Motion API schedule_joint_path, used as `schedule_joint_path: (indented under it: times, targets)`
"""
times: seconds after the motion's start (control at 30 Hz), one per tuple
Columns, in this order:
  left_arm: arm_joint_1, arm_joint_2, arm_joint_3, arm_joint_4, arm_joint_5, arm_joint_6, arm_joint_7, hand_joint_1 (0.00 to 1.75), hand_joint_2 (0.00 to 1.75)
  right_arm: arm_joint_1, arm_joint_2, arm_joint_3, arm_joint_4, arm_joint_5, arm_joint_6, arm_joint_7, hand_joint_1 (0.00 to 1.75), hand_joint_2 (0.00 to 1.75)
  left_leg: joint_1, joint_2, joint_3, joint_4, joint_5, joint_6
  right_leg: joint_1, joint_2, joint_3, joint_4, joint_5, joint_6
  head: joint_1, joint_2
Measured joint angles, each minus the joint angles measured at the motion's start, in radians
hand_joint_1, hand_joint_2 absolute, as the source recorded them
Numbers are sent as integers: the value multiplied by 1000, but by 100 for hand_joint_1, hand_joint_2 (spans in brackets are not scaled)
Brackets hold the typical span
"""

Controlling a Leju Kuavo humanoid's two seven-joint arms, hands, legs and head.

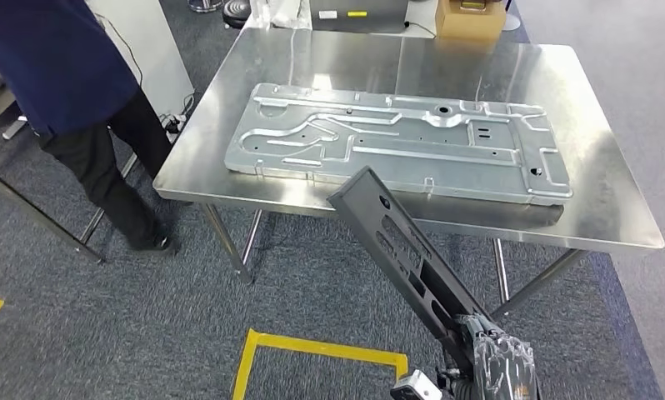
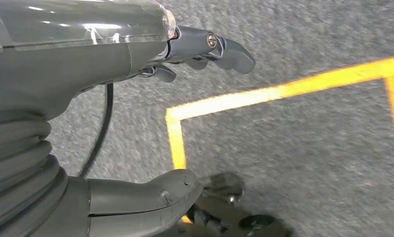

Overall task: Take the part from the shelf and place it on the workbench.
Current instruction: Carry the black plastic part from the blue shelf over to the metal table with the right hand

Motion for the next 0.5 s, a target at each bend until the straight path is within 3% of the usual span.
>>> schedule_joint_path:
  times: [0.07,0.1,0.13,0.17,0.23,0.27,0.33,0.43,0.5]
  targets:
    - [2,1,0,0,-2,0,1,0,175,-9,-1,-7,9,-4,4,-3,175,175,-1,0,-80,86,-63,0,4,4,20,-3,-17,-8,0,0]
    - [4,1,0,0,-3,0,1,0,175,-11,-1,-10,14,-4,6,-3,175,175,-2,0,-106,97,-87,1,6,6,31,-3,-26,-9,0,0]
    - [6,2,0,0,-3,0,2,0,175,-11,-1,-12,18,-4,7,-3,175,175,-3,0,-119,82,-88,4,10,9,43,-3,-36,-10,0,0]
    - [7,3,0,0,-3,0,2,0,175,-12,-1,-13,21,-5,7,-4,175,175,-6,-1,-120,42,-61,10,13,10,56,-3,-45,-10,-1,0]
    - [9,8,0,0,-3,0,3,0,175,-15,-2,-15,27,-5,8,-4,175,175,-17,-3,-106,-67,42,31,20,11,80,-3,-64,-8,0,0]
    - [10,10,0,0,-3,0,3,0,175,-17,-2,-15,29,-5,8,-5,175,175,-24,-8,-101,-104,68,40,21,14,88,-2,-73,-4,0,0]
    - [11,12,0,0,-3,0,3,0,175,-21,-3,-16,33,-5,9,-5,175,175,-31,-16,-96,-131,79,48,21,18,97,1,-82,7,-1,0]
    - [11,11,0,0,-4,0,3,0,175,-23,-6,-19,35,-5,9,-6,175,175,-23,-17,-61,-156,96,60,20,17,106,37,-90,24,-2,0]
    - [9,10,0,0,-4,0,3,0,175,-26,-8,-23,36,-5,9,-6,175,175,-20,-13,-41,-162,94,66,15,13,69,111,-126,36,-1,0]
